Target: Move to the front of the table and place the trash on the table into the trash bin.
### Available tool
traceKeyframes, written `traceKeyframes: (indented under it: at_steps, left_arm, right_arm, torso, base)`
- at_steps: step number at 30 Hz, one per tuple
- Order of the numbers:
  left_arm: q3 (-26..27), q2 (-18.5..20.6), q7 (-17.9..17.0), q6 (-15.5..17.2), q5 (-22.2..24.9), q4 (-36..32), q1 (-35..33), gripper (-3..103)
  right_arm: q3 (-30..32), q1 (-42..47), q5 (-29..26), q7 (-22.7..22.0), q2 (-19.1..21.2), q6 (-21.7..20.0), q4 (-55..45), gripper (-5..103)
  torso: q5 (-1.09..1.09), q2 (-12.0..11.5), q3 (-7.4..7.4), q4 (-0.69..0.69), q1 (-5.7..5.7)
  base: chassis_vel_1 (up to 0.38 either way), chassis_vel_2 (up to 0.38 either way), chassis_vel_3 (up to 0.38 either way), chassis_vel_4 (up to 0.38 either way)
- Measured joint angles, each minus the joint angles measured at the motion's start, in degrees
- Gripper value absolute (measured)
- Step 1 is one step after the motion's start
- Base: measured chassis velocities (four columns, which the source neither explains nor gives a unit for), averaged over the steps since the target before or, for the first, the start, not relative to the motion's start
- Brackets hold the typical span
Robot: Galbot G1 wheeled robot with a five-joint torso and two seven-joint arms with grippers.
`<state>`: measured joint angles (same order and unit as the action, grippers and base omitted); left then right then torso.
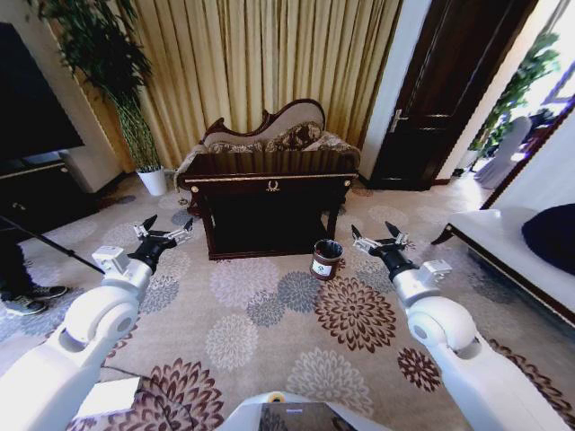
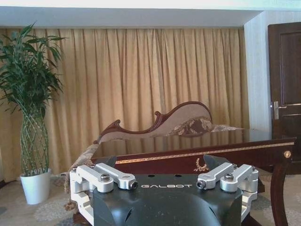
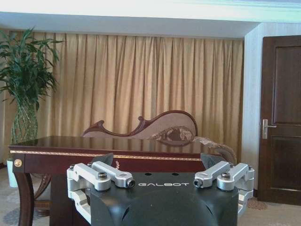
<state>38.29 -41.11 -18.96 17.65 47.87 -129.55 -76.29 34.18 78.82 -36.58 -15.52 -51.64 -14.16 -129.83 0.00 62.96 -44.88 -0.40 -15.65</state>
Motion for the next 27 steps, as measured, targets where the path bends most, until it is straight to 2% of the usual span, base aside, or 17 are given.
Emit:
traceKeyframes:
  at_steps: [27]
  left_arm:
    - [0.2, 0.0, -0.3, 0.4, -0.3, -0.1, 0.0, 100]
  right_arm:
    - [0.0, 0.0, 0.4, -0.3, -0.1, -0.3, 0.0, 100]
  torso:
    - [0.0, 0.0, 0.0, 0.0, 0.0]
  base:
    - [0.0, 0.0, 0.0, 0.0]
